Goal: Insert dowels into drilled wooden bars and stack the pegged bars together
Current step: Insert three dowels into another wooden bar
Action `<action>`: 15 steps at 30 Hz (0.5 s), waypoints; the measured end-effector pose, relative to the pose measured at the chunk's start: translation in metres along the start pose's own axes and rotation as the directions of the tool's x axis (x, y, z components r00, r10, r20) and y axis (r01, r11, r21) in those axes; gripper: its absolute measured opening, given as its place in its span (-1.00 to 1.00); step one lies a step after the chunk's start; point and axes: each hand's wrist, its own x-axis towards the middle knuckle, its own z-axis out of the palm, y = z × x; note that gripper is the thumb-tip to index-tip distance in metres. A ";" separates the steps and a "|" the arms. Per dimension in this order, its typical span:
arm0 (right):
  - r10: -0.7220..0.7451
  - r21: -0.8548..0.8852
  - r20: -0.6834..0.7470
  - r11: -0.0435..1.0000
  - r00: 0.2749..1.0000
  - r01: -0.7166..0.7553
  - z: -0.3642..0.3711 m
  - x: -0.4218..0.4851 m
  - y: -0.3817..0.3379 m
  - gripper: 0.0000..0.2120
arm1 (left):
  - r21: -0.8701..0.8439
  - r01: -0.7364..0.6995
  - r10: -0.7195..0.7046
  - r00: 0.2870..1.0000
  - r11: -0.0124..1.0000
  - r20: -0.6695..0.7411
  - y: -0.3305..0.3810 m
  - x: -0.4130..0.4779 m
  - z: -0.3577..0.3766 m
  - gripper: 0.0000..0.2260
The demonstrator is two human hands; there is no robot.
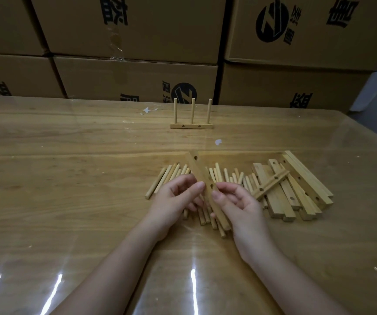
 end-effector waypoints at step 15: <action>-0.135 -0.194 -0.190 0.976 0.972 0.098 -0.017 0.020 0.010 -0.83 | -0.525 0.057 -0.108 0.992 0.849 -0.067 0.008 0.000 -0.012 -0.82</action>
